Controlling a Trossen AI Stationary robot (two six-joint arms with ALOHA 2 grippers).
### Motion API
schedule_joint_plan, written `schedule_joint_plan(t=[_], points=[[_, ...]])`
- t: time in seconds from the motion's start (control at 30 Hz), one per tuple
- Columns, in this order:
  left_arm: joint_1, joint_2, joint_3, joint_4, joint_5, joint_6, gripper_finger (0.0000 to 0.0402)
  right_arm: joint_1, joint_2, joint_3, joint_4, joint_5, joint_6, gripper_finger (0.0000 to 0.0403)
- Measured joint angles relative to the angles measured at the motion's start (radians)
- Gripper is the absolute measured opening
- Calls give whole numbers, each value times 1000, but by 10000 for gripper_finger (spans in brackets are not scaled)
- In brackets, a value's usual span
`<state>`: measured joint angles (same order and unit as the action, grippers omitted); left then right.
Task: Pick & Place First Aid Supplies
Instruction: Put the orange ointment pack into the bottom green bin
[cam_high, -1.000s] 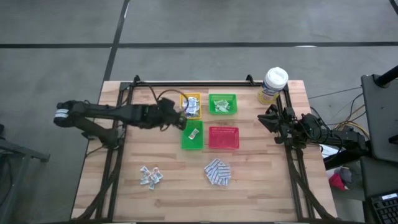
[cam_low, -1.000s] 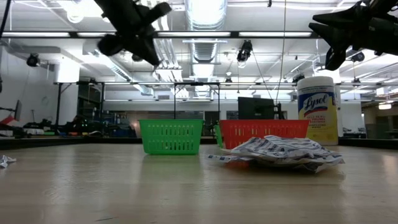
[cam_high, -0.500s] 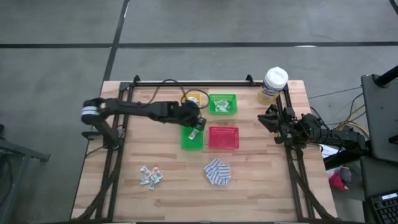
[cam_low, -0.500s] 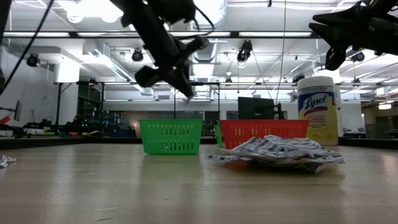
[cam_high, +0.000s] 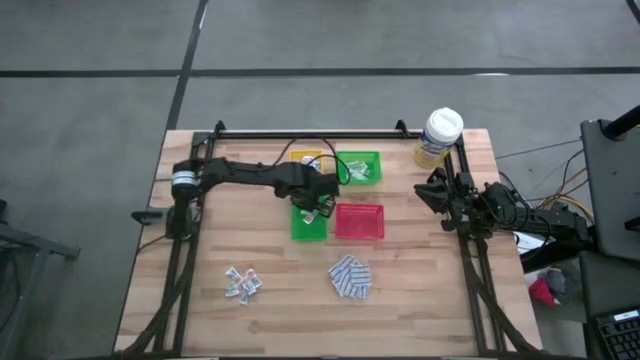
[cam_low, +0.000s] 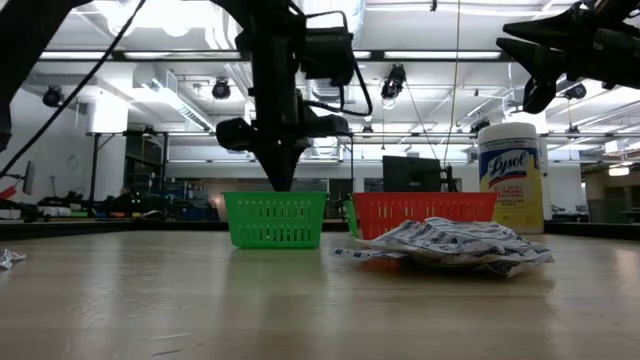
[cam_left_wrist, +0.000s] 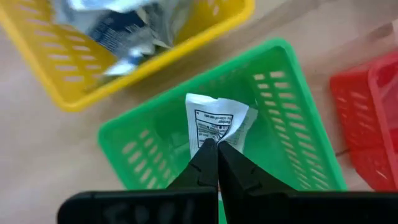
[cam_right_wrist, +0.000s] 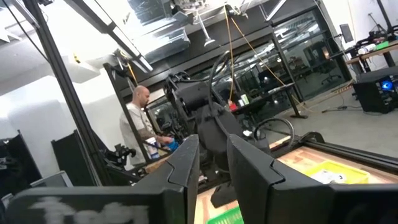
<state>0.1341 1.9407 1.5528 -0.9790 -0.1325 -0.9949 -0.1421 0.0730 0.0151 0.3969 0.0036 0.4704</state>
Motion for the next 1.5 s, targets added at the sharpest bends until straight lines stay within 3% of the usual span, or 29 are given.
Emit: schedule_joint_plan(t=[0.13,0.53,0.93,1.27,1.5], points=[[-1,28,-3,10,44,-6,0,0,0,0,0,0,-2,84],[-1,71,-19,31,45,-6,0,-1,0,0,-5,0,-3,68],[-1,73,-19,46,46,80,3,-1,0,0,-5,0,-3,82],[-1,71,-19,46,49,101,102,0,0,0,-4,0,-3,78],[4,12,-19,43,174,86,132,0,0,0,-4,0,1,68]])
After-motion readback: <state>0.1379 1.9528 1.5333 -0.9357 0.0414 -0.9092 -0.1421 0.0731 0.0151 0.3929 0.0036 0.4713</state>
